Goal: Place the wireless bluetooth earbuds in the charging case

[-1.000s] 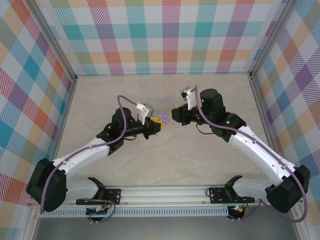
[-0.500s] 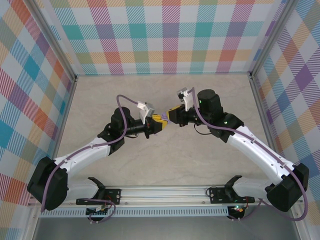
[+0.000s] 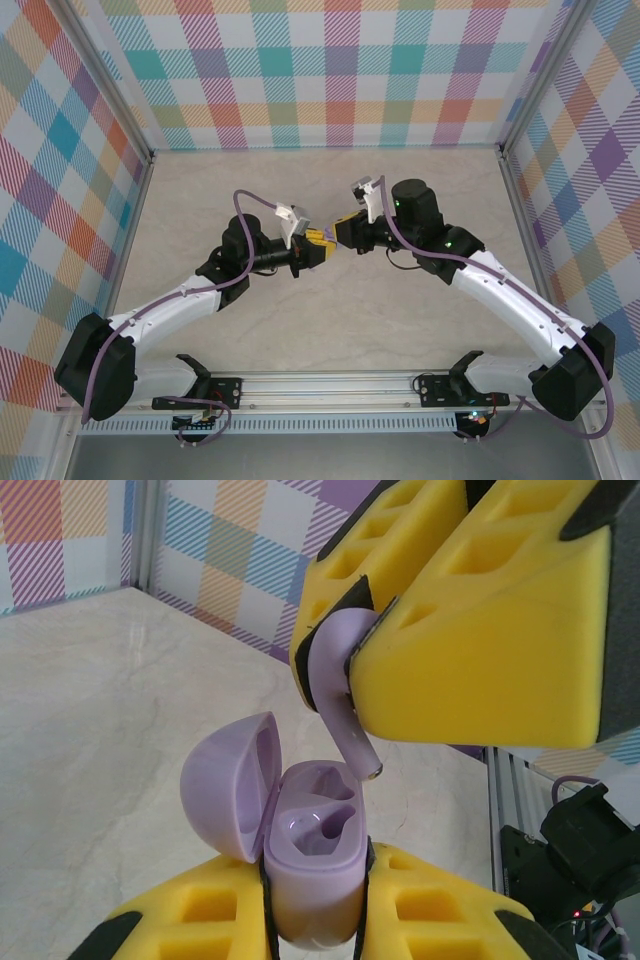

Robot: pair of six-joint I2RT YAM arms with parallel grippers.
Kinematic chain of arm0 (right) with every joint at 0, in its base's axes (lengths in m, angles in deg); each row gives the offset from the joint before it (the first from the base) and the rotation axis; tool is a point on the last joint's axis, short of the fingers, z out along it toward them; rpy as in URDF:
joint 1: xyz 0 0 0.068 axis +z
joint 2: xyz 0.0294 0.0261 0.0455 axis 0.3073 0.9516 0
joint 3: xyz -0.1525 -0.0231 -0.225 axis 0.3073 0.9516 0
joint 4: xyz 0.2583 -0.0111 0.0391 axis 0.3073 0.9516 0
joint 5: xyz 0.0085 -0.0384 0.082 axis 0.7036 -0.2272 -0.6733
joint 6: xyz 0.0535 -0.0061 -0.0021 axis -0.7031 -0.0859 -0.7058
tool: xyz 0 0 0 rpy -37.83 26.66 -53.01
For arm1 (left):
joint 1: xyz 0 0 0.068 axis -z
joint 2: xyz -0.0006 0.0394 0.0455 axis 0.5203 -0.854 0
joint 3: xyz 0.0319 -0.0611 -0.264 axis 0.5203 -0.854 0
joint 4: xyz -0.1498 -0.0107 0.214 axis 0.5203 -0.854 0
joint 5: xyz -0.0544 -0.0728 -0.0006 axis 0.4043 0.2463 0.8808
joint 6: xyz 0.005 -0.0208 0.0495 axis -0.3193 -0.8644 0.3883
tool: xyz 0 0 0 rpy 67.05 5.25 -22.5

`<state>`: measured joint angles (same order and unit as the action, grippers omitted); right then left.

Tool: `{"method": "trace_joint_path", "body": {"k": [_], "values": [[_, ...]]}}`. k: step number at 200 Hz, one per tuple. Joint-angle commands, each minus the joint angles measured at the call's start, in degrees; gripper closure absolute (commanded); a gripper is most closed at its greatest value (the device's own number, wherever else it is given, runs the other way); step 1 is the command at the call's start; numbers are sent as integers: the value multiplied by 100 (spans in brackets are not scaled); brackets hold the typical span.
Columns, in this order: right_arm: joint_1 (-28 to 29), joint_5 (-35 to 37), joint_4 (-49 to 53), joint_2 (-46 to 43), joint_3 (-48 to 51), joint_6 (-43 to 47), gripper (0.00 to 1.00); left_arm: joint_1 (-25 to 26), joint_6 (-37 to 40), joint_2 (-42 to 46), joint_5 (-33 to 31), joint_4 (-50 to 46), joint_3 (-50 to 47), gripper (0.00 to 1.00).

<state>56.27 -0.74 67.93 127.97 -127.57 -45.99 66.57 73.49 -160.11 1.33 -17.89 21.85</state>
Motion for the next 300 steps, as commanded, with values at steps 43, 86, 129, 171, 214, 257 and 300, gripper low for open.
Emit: {"method": "trace_joint_path", "body": {"k": [43,86,129,171,214,257,300], "values": [[49,26,-143,47,-53,183,79,64,-75,60,111,138,141,90],[48,57,-150,47,-35,194,80,64,-202,76,56,102,188,90],[48,83,-142,55,-18,216,80,64,-363,17,-27,-35,312,90],[48,110,-145,72,0,225,80,62,-437,-20,-2,-63,372,90],[48,92,-132,64,-10,233,80,61,-476,-37,-61,-102,382,90],[48,101,-22,55,-17,303,80,64,-503,-28,-172,-147,411,90],[59,15,118,69,-34,373,80,61,-533,-37,-221,-148,416,90]]}}
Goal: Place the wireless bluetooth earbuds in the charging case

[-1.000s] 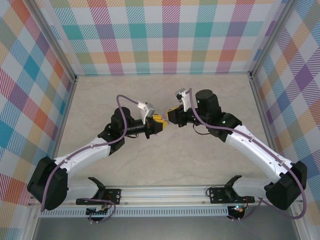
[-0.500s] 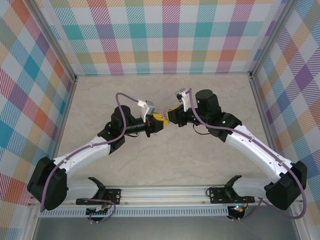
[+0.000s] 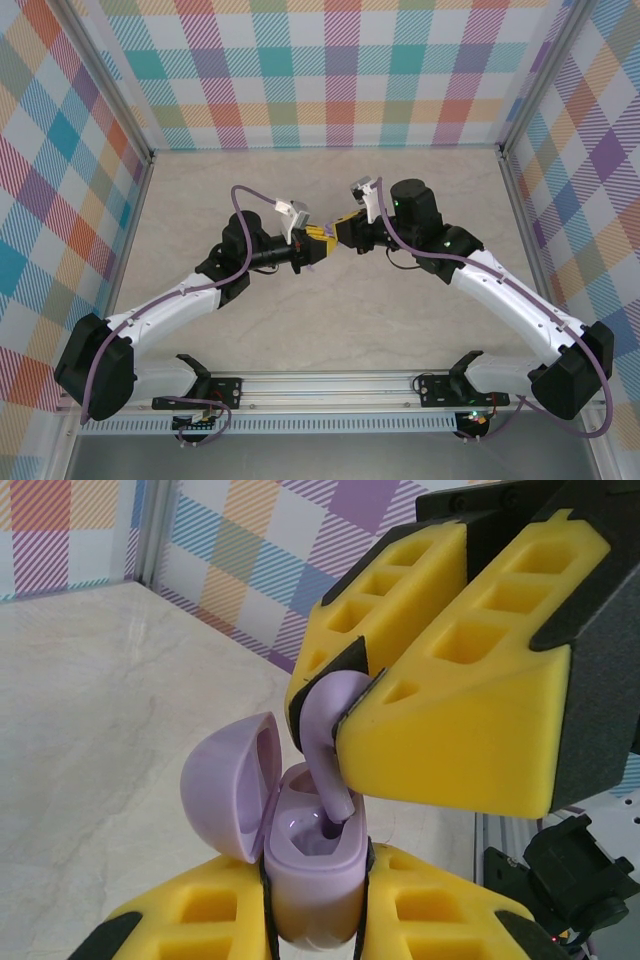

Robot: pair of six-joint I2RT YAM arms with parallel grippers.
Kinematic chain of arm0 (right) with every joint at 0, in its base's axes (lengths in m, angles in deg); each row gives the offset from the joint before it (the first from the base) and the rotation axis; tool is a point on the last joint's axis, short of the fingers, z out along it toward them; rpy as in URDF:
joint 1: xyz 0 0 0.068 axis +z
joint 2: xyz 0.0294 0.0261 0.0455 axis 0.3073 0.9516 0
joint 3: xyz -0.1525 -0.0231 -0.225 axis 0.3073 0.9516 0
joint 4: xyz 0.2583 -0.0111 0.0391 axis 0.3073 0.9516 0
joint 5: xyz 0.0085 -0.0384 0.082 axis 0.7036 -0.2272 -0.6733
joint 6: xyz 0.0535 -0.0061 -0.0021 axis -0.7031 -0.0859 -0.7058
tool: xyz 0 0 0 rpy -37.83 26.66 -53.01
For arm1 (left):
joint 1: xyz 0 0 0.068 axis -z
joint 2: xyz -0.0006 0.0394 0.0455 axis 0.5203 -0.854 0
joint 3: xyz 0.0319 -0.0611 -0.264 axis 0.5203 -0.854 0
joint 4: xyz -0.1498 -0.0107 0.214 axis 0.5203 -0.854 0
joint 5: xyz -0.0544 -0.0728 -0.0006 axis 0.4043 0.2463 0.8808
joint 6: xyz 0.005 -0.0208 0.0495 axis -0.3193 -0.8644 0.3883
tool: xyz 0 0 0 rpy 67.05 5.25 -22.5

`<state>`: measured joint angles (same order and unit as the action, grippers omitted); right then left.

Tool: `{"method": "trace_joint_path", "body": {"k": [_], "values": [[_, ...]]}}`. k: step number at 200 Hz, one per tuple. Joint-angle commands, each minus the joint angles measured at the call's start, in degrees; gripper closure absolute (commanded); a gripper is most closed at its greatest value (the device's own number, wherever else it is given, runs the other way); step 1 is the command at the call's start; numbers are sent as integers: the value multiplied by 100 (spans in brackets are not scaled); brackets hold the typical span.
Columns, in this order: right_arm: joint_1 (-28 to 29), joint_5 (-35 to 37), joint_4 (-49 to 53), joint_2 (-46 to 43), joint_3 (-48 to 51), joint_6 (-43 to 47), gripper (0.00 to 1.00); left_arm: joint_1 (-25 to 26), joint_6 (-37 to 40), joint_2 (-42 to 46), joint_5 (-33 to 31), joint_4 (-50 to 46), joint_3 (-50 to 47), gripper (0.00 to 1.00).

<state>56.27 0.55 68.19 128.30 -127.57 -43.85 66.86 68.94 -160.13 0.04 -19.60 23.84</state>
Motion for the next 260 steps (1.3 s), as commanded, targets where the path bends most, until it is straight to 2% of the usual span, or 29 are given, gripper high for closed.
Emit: {"method": "trace_joint_path", "body": {"k": [1,91,260], "values": [[53,-115,98,38,-30,159,80,34,-79,-34,-97,23,220,90],[57,-199,242,102,-53,179,80,33,-75,-8,-136,40,214,90],[101,85,445,-85,-118,283,81,35,0,18,-392,-110,197,90]]}}
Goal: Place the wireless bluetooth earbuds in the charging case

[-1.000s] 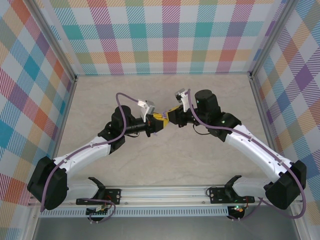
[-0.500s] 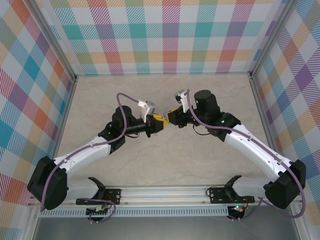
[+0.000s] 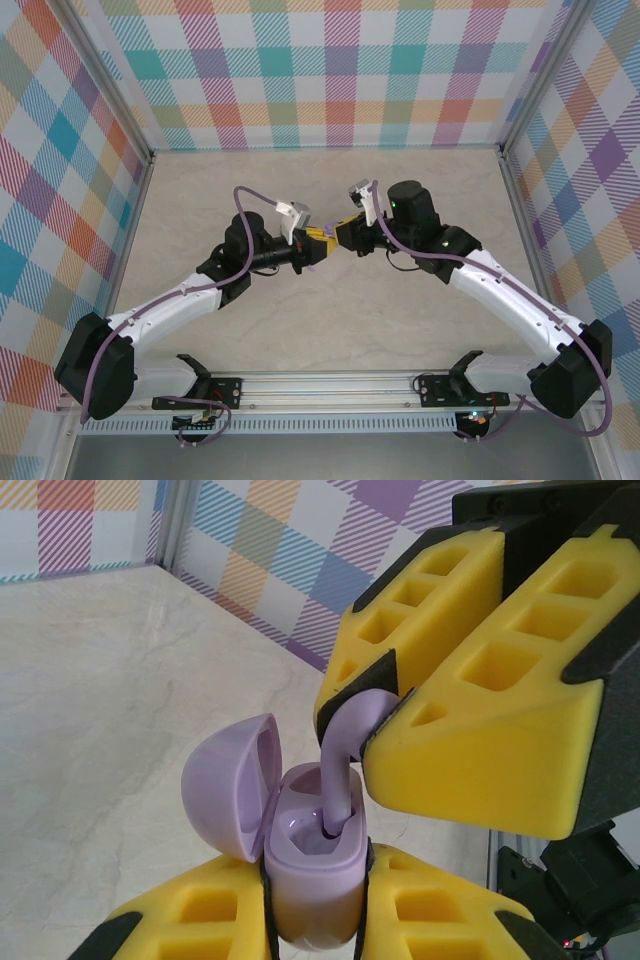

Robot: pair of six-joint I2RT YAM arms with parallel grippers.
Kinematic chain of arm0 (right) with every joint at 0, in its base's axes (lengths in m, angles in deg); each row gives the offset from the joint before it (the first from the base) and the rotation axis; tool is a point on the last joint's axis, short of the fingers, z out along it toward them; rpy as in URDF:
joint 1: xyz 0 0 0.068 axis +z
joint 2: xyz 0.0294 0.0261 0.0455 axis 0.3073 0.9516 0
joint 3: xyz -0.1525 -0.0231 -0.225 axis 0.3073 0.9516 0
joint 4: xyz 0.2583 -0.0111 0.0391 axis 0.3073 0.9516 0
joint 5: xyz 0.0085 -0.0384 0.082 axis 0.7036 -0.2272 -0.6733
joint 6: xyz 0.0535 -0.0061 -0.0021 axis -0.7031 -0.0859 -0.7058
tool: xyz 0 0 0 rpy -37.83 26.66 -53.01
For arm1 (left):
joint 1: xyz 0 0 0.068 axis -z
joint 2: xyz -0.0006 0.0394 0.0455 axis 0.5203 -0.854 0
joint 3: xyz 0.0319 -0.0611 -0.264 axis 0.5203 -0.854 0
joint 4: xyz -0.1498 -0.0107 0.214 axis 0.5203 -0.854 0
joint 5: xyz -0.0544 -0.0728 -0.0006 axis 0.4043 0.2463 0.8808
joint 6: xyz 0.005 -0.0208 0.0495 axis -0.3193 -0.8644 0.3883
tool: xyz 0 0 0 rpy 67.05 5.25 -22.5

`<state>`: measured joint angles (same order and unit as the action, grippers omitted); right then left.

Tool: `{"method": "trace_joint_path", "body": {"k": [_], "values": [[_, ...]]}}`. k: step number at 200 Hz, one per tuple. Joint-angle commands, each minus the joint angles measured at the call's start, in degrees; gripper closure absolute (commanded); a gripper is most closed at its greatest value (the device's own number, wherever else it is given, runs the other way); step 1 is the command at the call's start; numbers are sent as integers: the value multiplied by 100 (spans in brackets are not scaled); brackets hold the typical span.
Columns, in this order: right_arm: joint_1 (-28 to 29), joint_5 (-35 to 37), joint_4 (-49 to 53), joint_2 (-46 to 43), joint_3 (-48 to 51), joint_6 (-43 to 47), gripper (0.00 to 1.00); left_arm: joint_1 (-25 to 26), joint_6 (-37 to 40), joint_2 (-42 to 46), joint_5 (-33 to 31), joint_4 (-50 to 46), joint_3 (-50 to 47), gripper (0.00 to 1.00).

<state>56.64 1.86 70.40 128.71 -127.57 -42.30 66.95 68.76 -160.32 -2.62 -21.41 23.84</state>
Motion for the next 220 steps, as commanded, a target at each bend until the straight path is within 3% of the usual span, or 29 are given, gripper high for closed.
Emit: {"method": "trace_joint_path", "body": {"k": [1,220], "values": [[64,-50,225,-125,-121,132,81,27,18,38,-125,76,193,90],[169,-62,851,334,-602,304,80,27,422,149,16,-122,223,90]]}}
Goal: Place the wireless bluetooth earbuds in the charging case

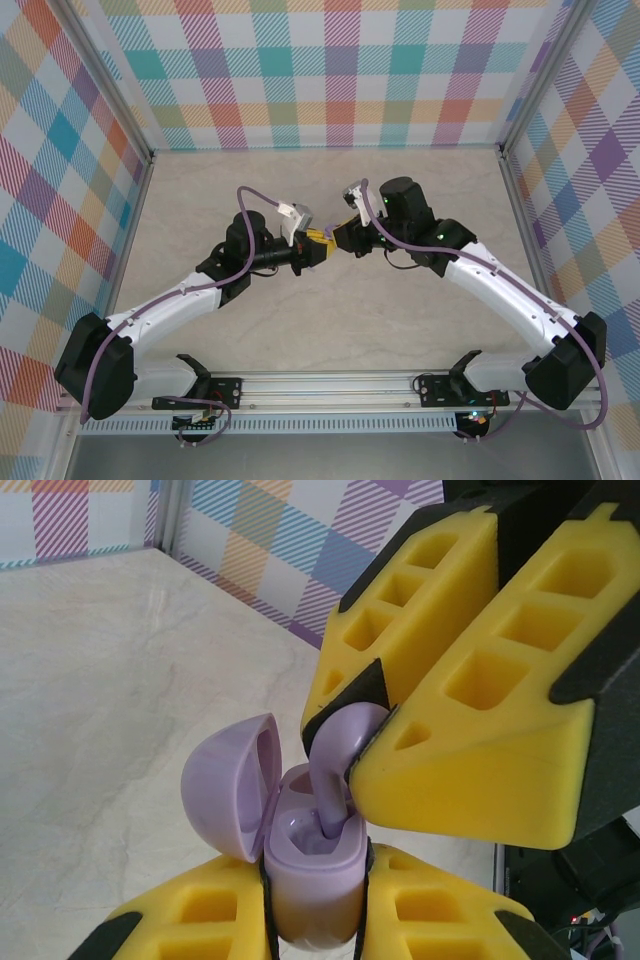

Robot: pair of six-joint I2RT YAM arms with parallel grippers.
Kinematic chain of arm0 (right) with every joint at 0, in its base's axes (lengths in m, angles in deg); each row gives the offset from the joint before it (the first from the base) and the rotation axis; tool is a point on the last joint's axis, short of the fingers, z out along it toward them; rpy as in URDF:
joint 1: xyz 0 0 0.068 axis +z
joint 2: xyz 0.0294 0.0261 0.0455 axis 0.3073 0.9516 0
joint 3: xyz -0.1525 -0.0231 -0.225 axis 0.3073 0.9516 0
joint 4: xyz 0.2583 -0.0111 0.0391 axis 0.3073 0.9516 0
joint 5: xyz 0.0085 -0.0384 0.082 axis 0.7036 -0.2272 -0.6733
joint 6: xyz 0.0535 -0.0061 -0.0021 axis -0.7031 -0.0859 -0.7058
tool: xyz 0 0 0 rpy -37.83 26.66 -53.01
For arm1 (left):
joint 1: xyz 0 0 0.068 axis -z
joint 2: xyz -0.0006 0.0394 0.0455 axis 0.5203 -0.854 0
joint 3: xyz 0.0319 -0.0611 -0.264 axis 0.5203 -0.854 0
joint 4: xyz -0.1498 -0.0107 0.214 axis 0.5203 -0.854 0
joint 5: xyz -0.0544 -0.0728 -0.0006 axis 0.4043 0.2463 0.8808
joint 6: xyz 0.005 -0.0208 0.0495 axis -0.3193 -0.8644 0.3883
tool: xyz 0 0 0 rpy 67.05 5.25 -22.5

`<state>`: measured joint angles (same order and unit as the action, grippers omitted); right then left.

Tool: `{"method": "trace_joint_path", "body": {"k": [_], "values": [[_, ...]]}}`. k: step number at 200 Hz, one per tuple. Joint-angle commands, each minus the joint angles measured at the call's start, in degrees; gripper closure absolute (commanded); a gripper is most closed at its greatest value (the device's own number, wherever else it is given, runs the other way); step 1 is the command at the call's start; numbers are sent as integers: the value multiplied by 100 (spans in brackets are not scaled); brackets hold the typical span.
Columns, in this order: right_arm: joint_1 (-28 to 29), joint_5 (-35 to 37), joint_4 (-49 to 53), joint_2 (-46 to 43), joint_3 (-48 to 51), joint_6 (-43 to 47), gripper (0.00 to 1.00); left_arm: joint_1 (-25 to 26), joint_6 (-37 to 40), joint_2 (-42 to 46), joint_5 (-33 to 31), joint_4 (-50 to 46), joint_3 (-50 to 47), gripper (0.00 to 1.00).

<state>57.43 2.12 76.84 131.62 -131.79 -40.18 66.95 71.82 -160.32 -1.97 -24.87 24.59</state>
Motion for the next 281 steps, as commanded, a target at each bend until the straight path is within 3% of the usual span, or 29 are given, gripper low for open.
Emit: {"method": "trace_joint_path", "body": {"k": [1,68,115,179,201,234,281], "values": [[90,-88,210,42,-182,92,80,27,116,151,-50,224,149,90],[90,-141,175,43,-196,21,74,27,134,156,-20,215,136,89],[90,-133,144,24,-220,-39,63,27,151,155,8,215,122,89],[90,-106,137,68,-307,-152,58,22,151,157,16,207,100,88],[90,-73,59,-11,-308,-232,50,22,160,166,-30,191,82,88],[90,173,34,-206,-290,-277,48,24,189,185,-110,130,60,89],[81,1081,187,-393,-193,-412,48,22,221,309,-374,91,21,89]]}}
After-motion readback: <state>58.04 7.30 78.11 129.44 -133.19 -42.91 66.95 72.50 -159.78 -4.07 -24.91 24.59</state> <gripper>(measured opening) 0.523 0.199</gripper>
